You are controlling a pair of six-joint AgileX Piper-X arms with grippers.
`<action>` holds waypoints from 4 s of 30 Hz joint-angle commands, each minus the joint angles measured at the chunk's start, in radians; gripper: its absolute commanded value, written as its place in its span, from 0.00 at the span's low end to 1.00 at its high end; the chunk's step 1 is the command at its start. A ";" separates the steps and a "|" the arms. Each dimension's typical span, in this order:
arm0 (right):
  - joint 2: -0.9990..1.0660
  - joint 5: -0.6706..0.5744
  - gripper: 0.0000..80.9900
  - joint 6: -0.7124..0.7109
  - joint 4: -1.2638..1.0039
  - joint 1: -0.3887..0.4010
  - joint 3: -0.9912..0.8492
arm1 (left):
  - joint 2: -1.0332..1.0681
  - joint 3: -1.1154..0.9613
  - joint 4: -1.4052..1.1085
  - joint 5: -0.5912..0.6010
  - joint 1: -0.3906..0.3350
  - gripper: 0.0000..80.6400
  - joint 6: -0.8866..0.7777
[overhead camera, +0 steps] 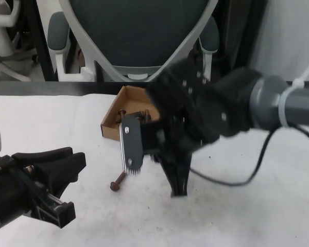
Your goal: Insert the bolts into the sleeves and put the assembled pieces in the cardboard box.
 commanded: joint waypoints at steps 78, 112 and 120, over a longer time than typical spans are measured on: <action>0.397 -0.089 0.40 -0.490 0.123 0.056 -0.364 | -0.010 -0.001 -0.033 0.007 0.000 0.01 0.029; 0.096 -0.350 0.00 0.107 0.047 -0.015 -0.178 | -0.010 0.177 -0.397 0.091 0.000 0.01 0.161; -0.170 -0.350 0.00 0.324 -0.269 -0.012 0.173 | -0.010 0.179 -0.405 0.205 -0.003 0.01 0.261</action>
